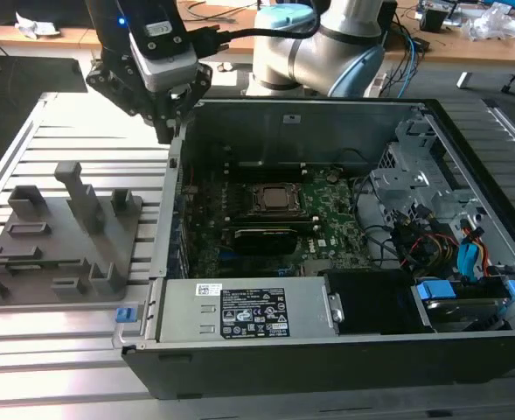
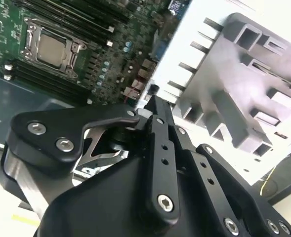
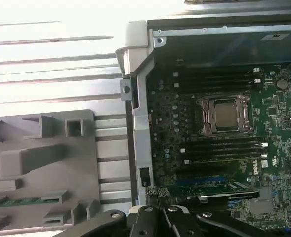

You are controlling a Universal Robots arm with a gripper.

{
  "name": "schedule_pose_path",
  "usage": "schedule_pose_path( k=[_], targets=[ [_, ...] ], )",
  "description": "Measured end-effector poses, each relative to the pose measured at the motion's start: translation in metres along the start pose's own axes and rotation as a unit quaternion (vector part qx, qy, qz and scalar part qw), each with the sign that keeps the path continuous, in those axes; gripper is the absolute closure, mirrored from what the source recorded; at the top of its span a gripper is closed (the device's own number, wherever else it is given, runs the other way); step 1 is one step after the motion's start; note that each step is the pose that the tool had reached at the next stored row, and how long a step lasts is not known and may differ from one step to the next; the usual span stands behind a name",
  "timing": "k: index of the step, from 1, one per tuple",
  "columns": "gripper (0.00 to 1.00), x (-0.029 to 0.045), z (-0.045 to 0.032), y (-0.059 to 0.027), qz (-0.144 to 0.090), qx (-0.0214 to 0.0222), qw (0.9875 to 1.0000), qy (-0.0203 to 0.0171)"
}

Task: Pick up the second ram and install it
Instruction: 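Reach for the second ram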

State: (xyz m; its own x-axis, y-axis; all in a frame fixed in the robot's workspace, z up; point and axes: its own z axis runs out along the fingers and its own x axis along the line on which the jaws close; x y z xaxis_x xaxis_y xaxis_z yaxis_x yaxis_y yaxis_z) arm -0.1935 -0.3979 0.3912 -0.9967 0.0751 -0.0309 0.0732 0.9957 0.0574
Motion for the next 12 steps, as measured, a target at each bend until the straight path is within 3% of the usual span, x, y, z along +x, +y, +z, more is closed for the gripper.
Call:
schedule_pose_path(
  k=[4,5,8,12],
  targets=[
    [0.89,0.0385,-0.0012,-0.0028,0.0,-0.0002,1.0,-0.002],
    [0.89,0.056,-0.0017,-0.0041,0.0,-0.0002,1.0,-0.0026],
    [0.89,0.0867,-0.0026,-0.0064,0.0,-0.0003,1.0,-0.0038],
    [0.89,0.111,-0.0034,-0.0081,0.0,-0.0004,1.0,-0.0047]
  ],
)
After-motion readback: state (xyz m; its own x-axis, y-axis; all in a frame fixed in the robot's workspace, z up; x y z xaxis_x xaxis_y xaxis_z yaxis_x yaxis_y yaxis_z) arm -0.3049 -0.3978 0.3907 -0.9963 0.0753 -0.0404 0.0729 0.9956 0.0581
